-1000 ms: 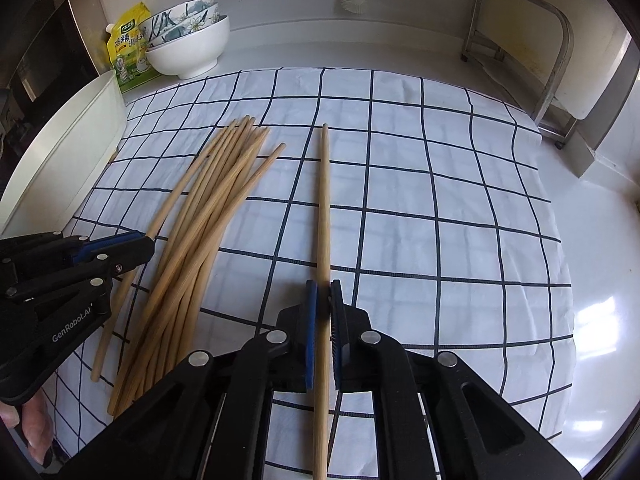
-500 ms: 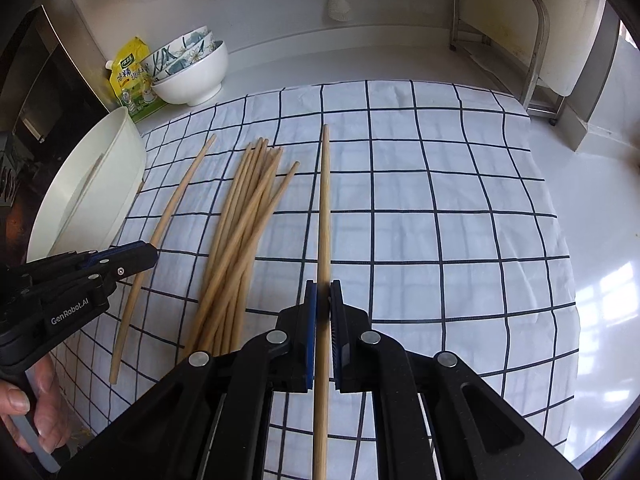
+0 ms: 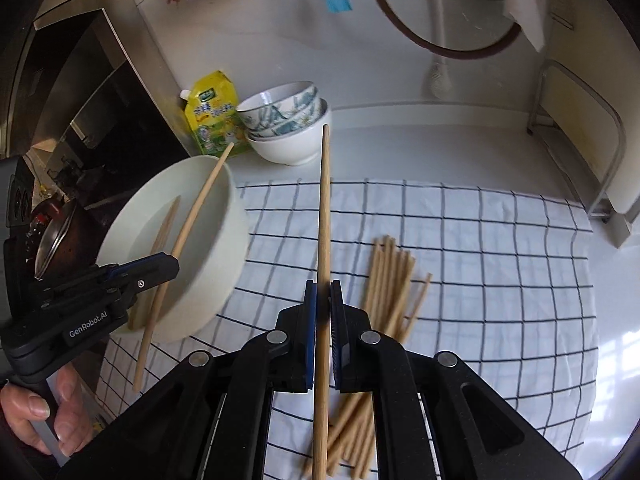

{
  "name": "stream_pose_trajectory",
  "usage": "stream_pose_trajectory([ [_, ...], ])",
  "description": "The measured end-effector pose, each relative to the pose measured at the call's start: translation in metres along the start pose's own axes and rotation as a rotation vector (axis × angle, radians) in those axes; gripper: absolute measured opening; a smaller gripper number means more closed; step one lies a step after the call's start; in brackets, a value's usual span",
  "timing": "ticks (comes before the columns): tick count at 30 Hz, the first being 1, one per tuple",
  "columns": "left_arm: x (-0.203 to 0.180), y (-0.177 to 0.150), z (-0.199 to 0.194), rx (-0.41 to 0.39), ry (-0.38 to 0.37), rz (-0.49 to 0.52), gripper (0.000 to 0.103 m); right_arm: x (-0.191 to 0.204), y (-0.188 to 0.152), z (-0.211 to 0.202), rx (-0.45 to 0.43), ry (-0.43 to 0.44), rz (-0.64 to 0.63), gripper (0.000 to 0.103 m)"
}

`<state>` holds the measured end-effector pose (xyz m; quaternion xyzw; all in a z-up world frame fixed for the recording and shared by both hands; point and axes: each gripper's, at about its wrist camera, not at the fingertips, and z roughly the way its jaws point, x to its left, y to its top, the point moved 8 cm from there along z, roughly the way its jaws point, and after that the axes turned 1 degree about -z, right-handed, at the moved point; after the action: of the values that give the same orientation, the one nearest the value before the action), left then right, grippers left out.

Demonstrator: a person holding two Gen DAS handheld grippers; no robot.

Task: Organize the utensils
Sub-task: 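Lift the chopstick with the right tool into the white basin and release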

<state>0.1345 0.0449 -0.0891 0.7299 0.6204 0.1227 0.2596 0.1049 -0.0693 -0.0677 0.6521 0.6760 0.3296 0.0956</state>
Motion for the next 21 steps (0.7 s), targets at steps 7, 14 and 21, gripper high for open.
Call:
stream_pose_trajectory([
  [7,0.076,0.011,-0.006,-0.014,0.076,-0.066,0.007,0.083,0.031,0.043,0.03,0.107,-0.082,0.006],
  [14,0.125,0.008,0.013,0.029,0.1,-0.113,0.007,0.134,0.031,0.1,0.133,0.152,-0.094,0.006],
  [21,0.152,0.002,0.036,0.074,0.097,-0.143,0.007,0.148,0.023,0.137,0.221,0.134,-0.078,0.006],
])
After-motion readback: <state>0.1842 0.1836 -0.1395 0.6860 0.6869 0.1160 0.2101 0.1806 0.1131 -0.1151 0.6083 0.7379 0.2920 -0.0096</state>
